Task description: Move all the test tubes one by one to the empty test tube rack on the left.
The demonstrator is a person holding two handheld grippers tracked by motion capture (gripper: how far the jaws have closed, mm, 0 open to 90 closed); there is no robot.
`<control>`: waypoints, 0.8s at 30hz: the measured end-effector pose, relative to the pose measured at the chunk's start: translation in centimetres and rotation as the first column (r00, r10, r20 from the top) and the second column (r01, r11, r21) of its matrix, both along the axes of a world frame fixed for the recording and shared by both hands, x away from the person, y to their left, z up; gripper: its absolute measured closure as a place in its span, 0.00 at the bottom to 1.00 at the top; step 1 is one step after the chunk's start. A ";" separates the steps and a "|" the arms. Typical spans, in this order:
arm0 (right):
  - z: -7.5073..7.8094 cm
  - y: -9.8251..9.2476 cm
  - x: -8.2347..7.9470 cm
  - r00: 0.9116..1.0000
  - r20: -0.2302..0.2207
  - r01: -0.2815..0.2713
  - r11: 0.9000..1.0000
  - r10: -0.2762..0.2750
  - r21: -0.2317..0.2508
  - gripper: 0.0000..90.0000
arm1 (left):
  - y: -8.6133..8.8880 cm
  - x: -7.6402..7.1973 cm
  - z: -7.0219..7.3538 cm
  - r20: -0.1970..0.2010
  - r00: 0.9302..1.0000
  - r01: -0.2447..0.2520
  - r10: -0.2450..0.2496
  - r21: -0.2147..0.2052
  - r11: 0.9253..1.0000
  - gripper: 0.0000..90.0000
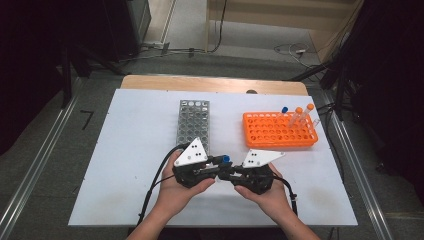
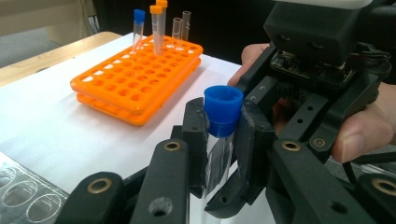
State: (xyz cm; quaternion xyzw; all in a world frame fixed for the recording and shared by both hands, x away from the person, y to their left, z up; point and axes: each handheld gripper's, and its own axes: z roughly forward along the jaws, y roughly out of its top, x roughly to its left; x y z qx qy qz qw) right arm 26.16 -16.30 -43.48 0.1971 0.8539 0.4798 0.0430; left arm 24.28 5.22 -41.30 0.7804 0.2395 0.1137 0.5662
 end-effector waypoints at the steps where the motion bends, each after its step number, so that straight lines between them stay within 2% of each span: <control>1: 0.0 0.0 0.0 1.000 0.003 0.002 1.000 -0.002 0.005 0.83 | 0.0 0.1 0.1 0.001 1.000 -0.006 0.006 -0.004 1.000 0.84; 3: 0.2 -0.3 -0.1 1.000 0.019 0.014 1.000 -0.014 0.008 0.80 | 0.2 0.2 0.2 -0.006 1.000 -0.014 0.014 -0.021 1.000 0.84; 7: 0.5 -1.1 -0.4 0.999 0.045 0.020 0.999 -0.022 0.029 0.64 | 0.7 0.7 0.4 -0.011 0.999 -0.046 0.046 -0.038 0.998 0.84; 8: 0.5 -1.1 -0.4 0.999 0.045 0.020 0.999 -0.022 0.029 0.64 | 0.7 0.7 0.4 -0.011 0.999 -0.046 0.046 -0.038 0.998 0.84; 9: 0.5 -1.8 -0.5 0.998 0.054 0.023 0.999 -0.025 0.040 0.57 | 1.1 1.1 0.4 -0.019 0.998 -0.057 0.056 -0.052 0.997 0.84; 16: 0.7 -5.1 -0.7 0.992 0.069 0.099 0.991 -0.105 0.089 0.35 | 2.1 2.7 1.0 -0.017 0.994 -0.105 0.104 -0.075 0.992 0.84; 20: 0.5 -7.4 -0.8 0.986 0.056 0.152 0.982 -0.160 0.114 0.23 | 2.6 3.4 1.4 -0.016 0.992 -0.128 0.127 -0.090 0.988 0.84; 24: 0.3 -9.6 -0.9 0.978 0.057 0.192 0.973 -0.200 0.125 0.13 | 3.7 4.8 2.1 -0.009 0.987 -0.161 0.161 -0.103 0.982 0.84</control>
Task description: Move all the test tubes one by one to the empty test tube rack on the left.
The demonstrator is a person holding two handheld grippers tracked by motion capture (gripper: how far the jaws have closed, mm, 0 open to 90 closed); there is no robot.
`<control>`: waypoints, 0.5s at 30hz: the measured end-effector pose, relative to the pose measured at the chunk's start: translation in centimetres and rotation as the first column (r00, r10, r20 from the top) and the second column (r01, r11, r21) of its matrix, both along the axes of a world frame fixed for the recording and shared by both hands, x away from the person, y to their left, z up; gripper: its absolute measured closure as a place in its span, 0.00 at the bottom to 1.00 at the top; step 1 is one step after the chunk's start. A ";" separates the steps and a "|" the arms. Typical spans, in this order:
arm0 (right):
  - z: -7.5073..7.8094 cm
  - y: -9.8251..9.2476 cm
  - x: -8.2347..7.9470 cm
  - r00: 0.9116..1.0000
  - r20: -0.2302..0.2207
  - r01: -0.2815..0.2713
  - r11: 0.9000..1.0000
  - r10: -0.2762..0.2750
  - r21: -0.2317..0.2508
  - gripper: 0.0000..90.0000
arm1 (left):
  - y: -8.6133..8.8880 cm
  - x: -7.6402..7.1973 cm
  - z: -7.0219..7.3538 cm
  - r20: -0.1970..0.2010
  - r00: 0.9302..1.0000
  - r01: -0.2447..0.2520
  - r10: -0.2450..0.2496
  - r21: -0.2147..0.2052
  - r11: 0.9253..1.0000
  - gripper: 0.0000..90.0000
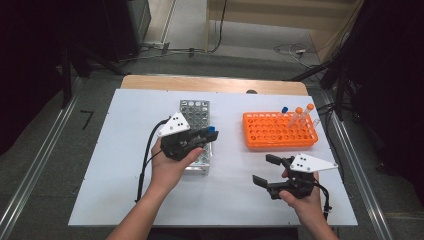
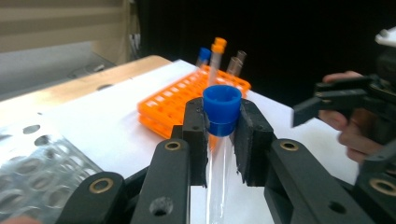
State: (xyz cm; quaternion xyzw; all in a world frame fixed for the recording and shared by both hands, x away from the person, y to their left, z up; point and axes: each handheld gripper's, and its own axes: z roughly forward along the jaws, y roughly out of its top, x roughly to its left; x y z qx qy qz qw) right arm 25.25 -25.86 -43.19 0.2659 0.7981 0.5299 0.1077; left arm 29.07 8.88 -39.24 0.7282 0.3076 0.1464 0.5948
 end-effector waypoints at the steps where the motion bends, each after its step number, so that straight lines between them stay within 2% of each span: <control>1: 0.0 -0.5 0.0 1.000 -0.004 0.008 1.000 -0.008 0.006 0.11 | 0.0 0.0 0.0 0.000 1.000 0.000 0.000 0.000 1.000 0.84; 5: -0.4 -2.3 -0.2 1.000 -0.007 0.029 1.000 -0.029 0.009 0.02 | 1.0 1.7 0.3 -0.008 1.000 -0.030 0.030 -0.012 0.999 0.84; 7: -0.5 -2.7 -0.2 0.999 -0.011 0.034 0.999 -0.033 0.006 0.00 | 1.2 2.0 0.3 -0.008 0.999 -0.039 0.039 -0.012 0.999 0.84; 8: -0.8 -3.5 -0.3 0.999 -0.014 0.044 0.999 -0.044 0.011 0.00 | 1.4 2.4 0.4 -0.009 0.999 -0.045 0.045 -0.016 0.999 0.84; 15: -1.7 -5.8 -0.5 0.995 -0.029 0.091 0.996 -0.091 0.005 0.00 | 2.6 5.0 0.9 -0.010 0.994 -0.106 0.105 -0.029 0.994 0.84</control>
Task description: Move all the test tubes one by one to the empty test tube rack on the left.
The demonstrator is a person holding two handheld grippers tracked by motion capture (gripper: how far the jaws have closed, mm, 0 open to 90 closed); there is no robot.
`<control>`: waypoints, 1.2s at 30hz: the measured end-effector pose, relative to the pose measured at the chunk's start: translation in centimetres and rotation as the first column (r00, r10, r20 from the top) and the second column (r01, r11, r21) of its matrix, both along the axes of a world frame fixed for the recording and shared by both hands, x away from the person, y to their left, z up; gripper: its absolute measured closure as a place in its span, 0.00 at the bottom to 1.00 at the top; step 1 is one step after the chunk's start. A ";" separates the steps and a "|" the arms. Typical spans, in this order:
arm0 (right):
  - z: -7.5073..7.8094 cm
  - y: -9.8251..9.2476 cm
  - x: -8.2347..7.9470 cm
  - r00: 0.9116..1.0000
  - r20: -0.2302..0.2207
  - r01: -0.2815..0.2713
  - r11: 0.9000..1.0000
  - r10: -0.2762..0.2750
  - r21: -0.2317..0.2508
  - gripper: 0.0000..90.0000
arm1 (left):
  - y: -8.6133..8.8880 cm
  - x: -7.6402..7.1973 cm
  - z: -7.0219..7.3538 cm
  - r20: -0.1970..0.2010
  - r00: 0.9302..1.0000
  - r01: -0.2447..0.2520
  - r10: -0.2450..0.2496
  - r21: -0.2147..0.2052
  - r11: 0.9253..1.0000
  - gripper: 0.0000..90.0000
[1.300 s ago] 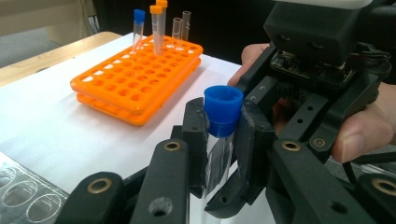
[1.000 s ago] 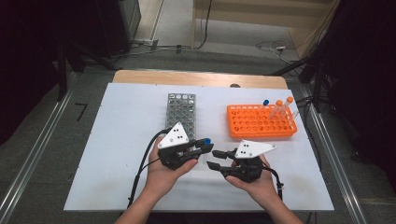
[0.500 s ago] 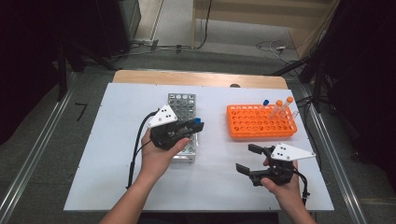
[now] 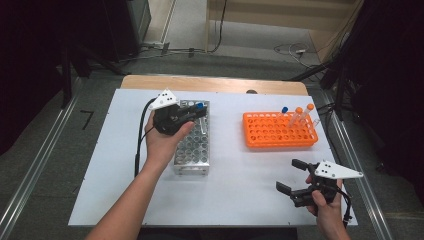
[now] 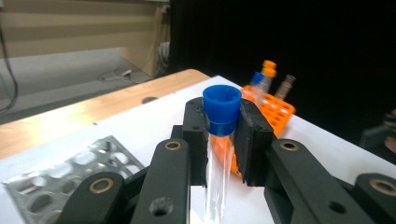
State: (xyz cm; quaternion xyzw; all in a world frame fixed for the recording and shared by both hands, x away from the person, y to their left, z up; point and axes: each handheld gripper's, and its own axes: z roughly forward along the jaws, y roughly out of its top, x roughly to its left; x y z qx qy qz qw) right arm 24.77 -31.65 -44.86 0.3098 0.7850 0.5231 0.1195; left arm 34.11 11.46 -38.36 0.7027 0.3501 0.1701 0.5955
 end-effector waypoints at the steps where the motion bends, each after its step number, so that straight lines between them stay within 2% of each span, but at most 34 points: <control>1: -0.1 -0.3 0.0 1.000 0.000 0.007 1.000 -0.007 -0.003 0.00 | 0.1 0.4 0.1 0.005 1.000 -0.011 0.011 0.004 1.000 0.84; 5: -0.4 -1.0 0.1 0.999 -0.005 0.038 0.999 -0.038 -0.001 0.00 | 0.6 1.9 0.3 0.007 0.999 -0.043 0.043 0.007 0.999 0.84; 9: -0.5 -1.3 0.2 0.999 -0.007 0.047 0.999 -0.046 0.004 0.00 | 0.8 3.4 0.4 0.004 0.998 -0.068 0.068 0.010 0.998 0.84; 11: -0.7 -1.5 0.3 0.999 -0.006 0.053 0.999 -0.053 0.004 0.00 | 0.9 4.1 0.3 0.002 0.997 -0.077 0.077 -0.001 0.997 0.84; 19: -0.9 -2.3 0.4 0.996 -0.010 0.086 0.996 -0.086 0.019 0.00 | 0.9 7.0 0.2 0.007 0.987 -0.160 0.160 -0.014 0.987 0.84; 22: -0.9 -2.3 0.4 0.996 -0.012 0.086 0.996 -0.086 0.021 0.00 | 0.8 8.0 0.2 0.004 0.986 -0.166 0.166 -0.014 0.986 0.84; 28: -1.0 -2.5 0.5 0.996 -0.012 0.088 0.996 -0.087 0.023 0.00 | 0.3 9.6 -0.6 -0.003 0.980 -0.201 0.201 -0.025 0.979 0.84; 36: -1.2 -2.6 0.6 0.996 -0.021 0.090 0.996 -0.090 0.022 0.00 | -0.7 11.1 -2.4 -0.015 0.973 -0.232 0.232 0.004 0.973 0.84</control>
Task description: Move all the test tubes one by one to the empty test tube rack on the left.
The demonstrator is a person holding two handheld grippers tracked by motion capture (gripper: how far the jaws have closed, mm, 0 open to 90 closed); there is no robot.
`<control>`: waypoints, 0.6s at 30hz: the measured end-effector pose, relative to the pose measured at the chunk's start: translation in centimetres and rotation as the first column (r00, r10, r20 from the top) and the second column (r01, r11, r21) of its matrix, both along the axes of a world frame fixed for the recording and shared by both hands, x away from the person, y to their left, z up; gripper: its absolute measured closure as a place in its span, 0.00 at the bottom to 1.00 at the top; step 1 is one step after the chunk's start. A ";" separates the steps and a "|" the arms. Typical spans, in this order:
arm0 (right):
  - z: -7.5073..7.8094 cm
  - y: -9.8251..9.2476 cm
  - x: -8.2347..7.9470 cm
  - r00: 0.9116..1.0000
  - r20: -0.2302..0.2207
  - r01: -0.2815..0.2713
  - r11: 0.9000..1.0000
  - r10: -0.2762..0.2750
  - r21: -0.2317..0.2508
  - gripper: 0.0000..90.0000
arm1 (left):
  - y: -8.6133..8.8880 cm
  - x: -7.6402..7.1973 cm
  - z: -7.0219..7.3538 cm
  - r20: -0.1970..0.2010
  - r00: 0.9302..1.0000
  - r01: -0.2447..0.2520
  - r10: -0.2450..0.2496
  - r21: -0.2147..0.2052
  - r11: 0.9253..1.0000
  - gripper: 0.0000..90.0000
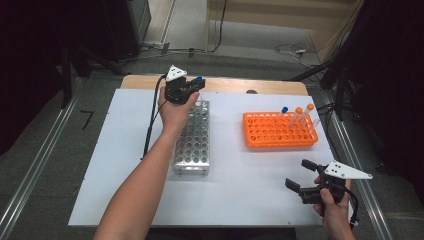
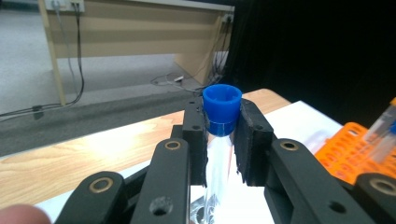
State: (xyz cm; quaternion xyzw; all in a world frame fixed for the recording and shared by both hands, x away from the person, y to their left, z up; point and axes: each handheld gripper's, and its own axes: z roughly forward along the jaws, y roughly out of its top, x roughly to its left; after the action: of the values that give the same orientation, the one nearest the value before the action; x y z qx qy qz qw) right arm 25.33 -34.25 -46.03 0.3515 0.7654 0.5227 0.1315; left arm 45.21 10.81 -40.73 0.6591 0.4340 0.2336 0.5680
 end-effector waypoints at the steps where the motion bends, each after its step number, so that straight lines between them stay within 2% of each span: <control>1: 0.0 0.0 0.0 1.000 0.000 0.001 1.000 -0.001 0.002 0.00 | -0.1 0.2 -0.2 -0.001 1.000 -0.005 0.005 -0.007 1.000 0.84; 4: -0.1 0.0 0.0 1.000 -0.002 0.002 1.000 -0.002 0.004 0.00 | -0.2 0.5 -0.6 -0.010 1.000 -0.015 0.015 -0.015 1.000 0.84; 13: -0.1 -0.2 0.1 1.000 -0.009 0.008 1.000 -0.008 0.008 0.00 | -1.2 0.9 -1.5 -0.030 1.000 -0.003 0.005 0.062 0.998 0.84; 18: -0.1 -0.2 0.1 1.000 -0.007 0.009 1.000 -0.009 0.009 0.00 | -1.6 0.8 -1.7 -0.054 0.999 -0.002 0.008 0.110 0.994 0.84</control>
State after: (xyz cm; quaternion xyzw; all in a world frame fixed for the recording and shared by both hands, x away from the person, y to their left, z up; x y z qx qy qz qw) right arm 25.43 -34.44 -46.17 0.3572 0.7619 0.5244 0.1297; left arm 45.96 9.25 -42.46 0.6945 0.4374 0.2405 0.5182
